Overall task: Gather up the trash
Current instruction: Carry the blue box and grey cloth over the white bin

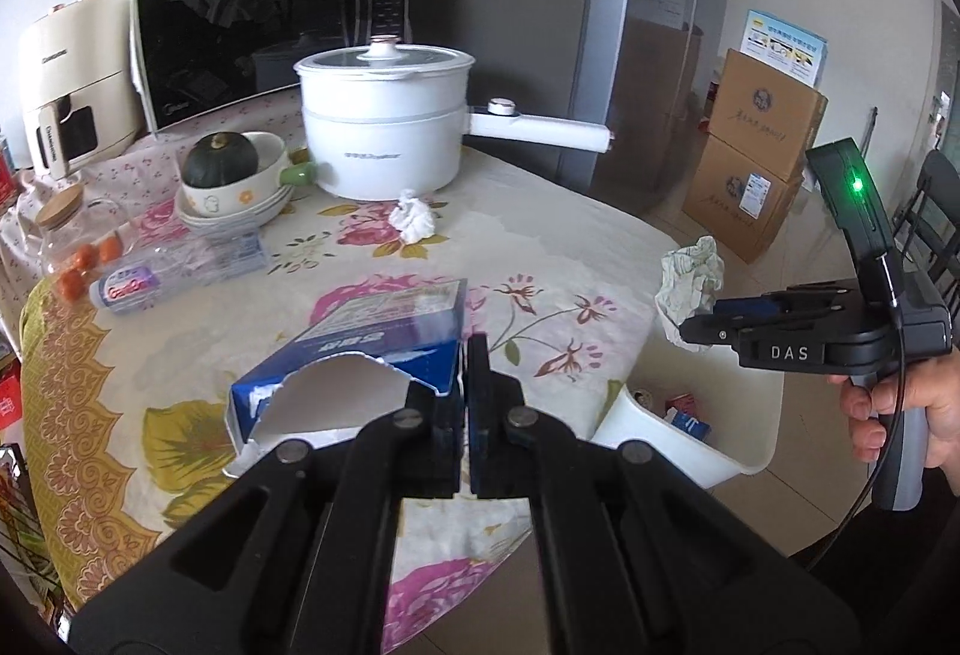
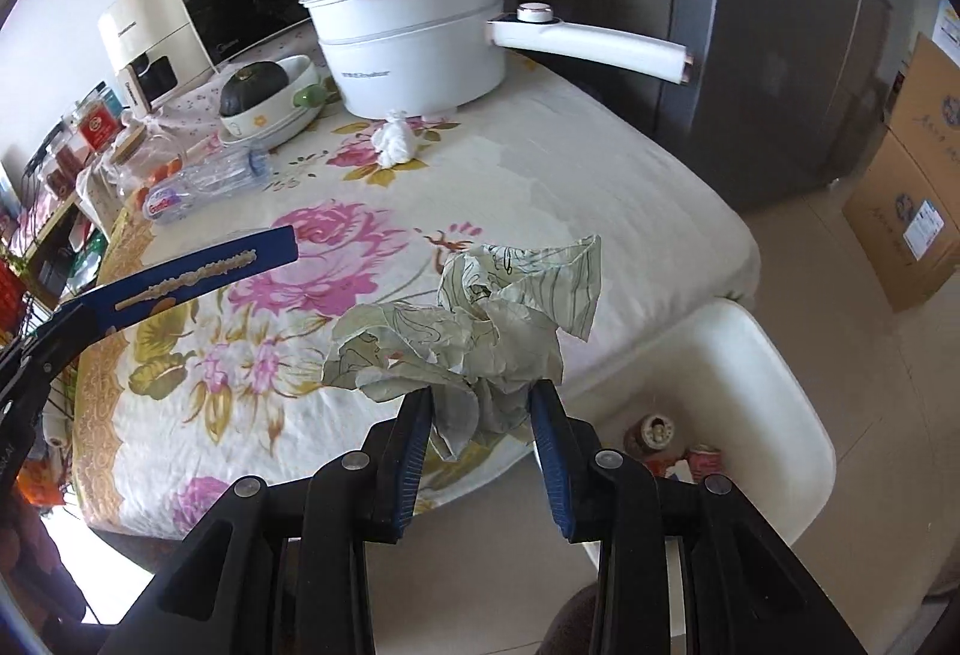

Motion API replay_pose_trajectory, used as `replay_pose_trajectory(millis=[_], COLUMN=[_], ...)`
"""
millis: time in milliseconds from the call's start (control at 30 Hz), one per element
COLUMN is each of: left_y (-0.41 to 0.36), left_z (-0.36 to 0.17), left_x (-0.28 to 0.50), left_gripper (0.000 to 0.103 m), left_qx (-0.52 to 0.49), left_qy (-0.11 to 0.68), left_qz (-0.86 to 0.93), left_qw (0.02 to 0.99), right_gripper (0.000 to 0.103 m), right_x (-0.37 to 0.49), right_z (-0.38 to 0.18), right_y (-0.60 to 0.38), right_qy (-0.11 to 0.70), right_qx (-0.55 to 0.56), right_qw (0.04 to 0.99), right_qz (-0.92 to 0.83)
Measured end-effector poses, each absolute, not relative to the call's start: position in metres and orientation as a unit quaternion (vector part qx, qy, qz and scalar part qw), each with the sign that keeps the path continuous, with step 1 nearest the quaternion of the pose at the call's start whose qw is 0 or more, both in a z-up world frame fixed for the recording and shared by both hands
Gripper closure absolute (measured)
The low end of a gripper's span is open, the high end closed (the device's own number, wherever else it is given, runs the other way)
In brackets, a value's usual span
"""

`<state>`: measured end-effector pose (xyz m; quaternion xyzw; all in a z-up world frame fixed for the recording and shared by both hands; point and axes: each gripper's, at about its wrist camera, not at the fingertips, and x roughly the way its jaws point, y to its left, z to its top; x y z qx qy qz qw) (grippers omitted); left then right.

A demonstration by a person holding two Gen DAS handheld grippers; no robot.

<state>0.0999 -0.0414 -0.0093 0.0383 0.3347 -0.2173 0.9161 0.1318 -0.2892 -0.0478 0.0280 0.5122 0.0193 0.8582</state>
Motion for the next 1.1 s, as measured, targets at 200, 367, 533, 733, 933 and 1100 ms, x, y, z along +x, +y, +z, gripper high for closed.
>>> replay_pose_trajectory(millis=[200,367,533,733,933,1100], left_y=[-0.096,-0.144,-0.185,-0.214,-0.233,-0.246], left_z=[-0.010,-0.011,-0.018,-0.032,-0.048,-0.048], left_x=[0.098,0.095,0.085,0.073,0.066,0.055], left_gripper=[0.102,0.102,0.101,0.101,0.098,0.098], left_qx=[0.060,0.072,0.080,0.088,0.093,0.108], left_qy=[0.330,0.329,0.333,0.353,0.375,0.368], left_qz=[-0.259,-0.301,-0.344,-0.384,-0.409,-0.423], left_qw=[0.906,0.892,0.874,0.849,0.827,0.821], right_gripper=[0.068,0.068,0.067,0.067,0.067,0.067], right_x=[0.120,0.107,0.095,0.087,0.085,0.078], right_z=[-0.050,-0.051,-0.053,-0.060,-0.070,-0.070], right_y=[-0.335,-0.371,-0.410,-0.440,-0.453,-0.461], right_qy=[0.514,0.514,0.516,0.520,0.528,0.528], right_qx=[0.050,0.062,0.083,0.103,0.109,0.115], right_qw=[0.856,0.855,0.850,0.843,0.835,0.834], right_qz=[-0.013,-0.037,-0.069,-0.095,-0.110,-0.115])
